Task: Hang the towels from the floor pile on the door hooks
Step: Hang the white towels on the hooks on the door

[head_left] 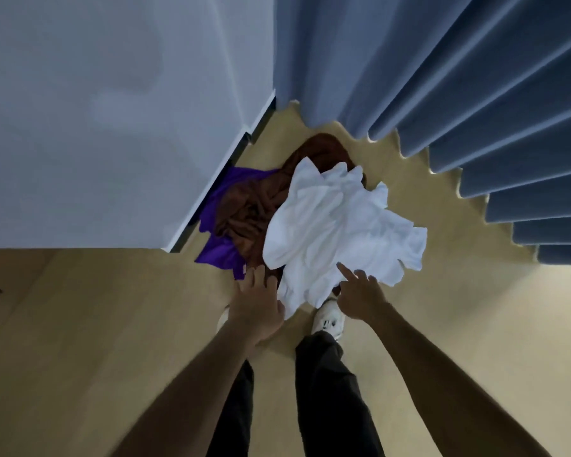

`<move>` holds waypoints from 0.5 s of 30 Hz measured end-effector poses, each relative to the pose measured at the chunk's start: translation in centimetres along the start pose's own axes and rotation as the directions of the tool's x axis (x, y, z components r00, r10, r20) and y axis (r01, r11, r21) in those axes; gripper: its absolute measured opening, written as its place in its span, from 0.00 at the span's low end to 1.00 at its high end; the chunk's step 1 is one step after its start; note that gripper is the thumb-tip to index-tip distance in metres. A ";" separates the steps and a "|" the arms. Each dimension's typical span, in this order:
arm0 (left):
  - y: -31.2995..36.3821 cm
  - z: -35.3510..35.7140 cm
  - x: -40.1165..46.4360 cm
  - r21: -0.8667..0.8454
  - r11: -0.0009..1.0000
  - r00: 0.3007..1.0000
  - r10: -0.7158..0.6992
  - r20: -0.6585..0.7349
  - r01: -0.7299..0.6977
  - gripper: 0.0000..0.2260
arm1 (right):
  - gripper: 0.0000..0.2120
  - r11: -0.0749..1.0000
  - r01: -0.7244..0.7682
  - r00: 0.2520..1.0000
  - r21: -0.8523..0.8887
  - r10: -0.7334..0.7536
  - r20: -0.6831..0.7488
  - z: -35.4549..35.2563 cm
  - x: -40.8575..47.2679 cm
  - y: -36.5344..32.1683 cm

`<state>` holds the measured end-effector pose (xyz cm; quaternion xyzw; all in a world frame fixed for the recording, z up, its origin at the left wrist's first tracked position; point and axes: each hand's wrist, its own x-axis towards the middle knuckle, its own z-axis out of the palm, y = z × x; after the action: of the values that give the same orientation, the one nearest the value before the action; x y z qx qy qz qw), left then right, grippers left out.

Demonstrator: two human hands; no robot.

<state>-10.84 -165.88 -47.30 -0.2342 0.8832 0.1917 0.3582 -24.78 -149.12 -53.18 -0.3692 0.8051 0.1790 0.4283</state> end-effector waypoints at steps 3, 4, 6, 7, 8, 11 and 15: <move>1.0 3.5 4.7 -0.064 0.998 1.000 0.003 -0.010 -0.003 0.22 | 0.16 0.996 0.046 0.998 -0.081 -0.043 0.034 2.7 6.1 1.1; 1.3 4.9 6.2 -0.084 0.996 1.000 -0.003 -0.015 0.002 0.22 | 0.16 0.992 0.066 0.997 -0.108 -0.061 0.043 3.8 8.2 1.4; 1.6 7.3 8.3 -0.105 0.994 1.000 -0.019 -0.012 0.018 0.22 | 0.15 0.984 0.098 0.994 -0.149 -0.091 0.053 5.7 11.5 1.8; 1.6 8.5 8.9 -0.106 0.994 1.000 -0.027 -0.003 0.027 0.22 | 0.14 0.980 0.106 0.994 -0.169 -0.097 0.058 6.6 13.0 2.0; 1.5 9.6 9.3 -0.106 0.994 0.999 -0.033 0.005 0.034 0.22 | 0.15 0.977 0.107 0.993 -0.185 -0.097 0.063 7.4 14.2 2.1; 0.9 11.5 9.3 -0.106 0.993 0.999 -0.051 0.019 0.053 0.20 | 0.17 0.975 0.097 0.993 -0.198 -0.082 0.079 8.7 16.5 2.0; 0.9 10.5 7.0 -0.117 0.990 0.995 -0.079 0.057 0.085 0.20 | 0.11 0.972 0.149 0.988 -0.184 -0.138 0.073 7.2 14.6 1.4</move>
<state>-10.06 -161.72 -59.21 -0.2860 0.8502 0.2353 0.3741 -27.06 -150.25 -69.31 -0.4600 0.7426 0.2339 0.4270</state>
